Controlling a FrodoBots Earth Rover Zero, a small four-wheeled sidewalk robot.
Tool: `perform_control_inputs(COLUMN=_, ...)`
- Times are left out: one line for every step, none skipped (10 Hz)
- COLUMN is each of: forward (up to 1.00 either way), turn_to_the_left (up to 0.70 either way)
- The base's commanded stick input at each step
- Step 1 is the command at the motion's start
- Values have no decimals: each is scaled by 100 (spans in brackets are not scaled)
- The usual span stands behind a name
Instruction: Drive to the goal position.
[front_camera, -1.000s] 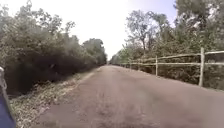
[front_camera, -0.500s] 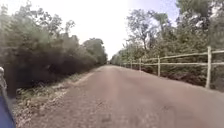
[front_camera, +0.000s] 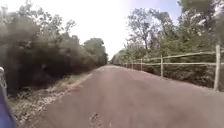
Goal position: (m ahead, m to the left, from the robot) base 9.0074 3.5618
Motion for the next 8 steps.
perform_control_inputs(forward=70, turn_to_the_left=0)
perform_control_inputs(forward=70, turn_to_the_left=0)
perform_control_inputs(forward=70, turn_to_the_left=0)
perform_control_inputs(forward=70, turn_to_the_left=0)
perform_control_inputs(forward=70, turn_to_the_left=2)
perform_control_inputs(forward=70, turn_to_the_left=7)
perform_control_inputs(forward=70, turn_to_the_left=9)
perform_control_inputs(forward=70, turn_to_the_left=5)
